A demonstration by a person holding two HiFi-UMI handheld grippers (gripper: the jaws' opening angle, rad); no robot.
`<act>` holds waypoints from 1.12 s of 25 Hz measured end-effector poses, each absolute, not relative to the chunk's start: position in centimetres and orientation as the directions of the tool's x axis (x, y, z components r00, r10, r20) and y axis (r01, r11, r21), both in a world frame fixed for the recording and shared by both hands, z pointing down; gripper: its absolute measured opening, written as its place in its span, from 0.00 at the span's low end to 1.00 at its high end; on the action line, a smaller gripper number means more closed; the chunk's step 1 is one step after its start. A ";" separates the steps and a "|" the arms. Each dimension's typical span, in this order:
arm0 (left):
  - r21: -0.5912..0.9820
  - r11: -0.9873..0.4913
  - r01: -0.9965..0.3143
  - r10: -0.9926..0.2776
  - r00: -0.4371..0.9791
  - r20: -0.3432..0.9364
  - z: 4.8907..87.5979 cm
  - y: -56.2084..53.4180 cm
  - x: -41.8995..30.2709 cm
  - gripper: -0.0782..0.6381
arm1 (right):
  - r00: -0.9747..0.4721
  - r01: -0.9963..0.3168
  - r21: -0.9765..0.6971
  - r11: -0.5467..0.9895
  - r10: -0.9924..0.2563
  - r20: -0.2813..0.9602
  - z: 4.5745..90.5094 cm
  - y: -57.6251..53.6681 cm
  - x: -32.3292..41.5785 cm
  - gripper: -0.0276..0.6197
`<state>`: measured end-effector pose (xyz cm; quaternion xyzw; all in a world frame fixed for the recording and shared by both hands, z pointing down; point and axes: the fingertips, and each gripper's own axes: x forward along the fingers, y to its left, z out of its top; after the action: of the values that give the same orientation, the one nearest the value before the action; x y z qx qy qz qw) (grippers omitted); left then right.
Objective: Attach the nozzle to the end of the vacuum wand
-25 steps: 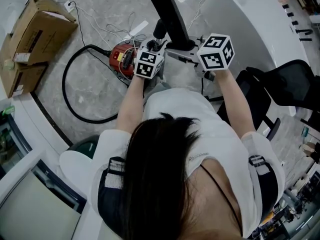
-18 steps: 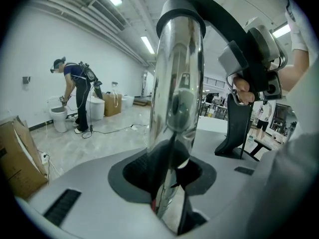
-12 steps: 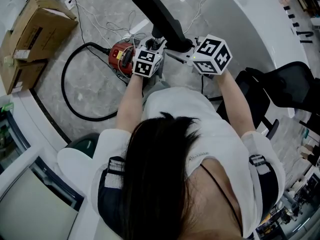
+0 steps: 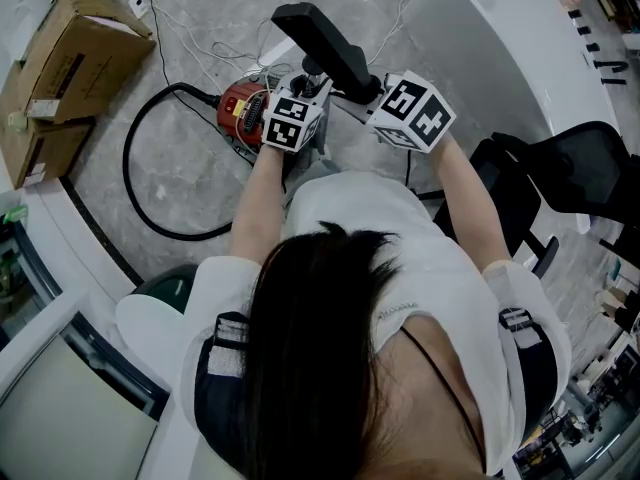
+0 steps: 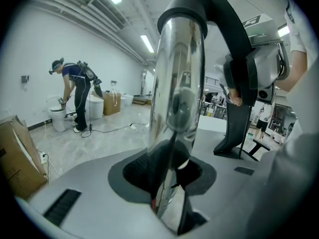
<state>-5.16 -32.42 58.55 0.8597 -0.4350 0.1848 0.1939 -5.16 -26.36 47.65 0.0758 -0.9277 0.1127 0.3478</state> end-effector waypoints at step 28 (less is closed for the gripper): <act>0.126 -0.583 -0.802 -0.645 0.552 0.528 59.0 -31.9 -4.1 0.27 | -0.672 -0.100 -0.056 0.993 -0.026 0.741 48.5 -26.0 -3.5 0.15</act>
<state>-4.06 -31.94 58.96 0.8626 -0.4196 0.2185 0.1795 -3.49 -26.01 48.53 0.0346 -0.9130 0.0459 0.4038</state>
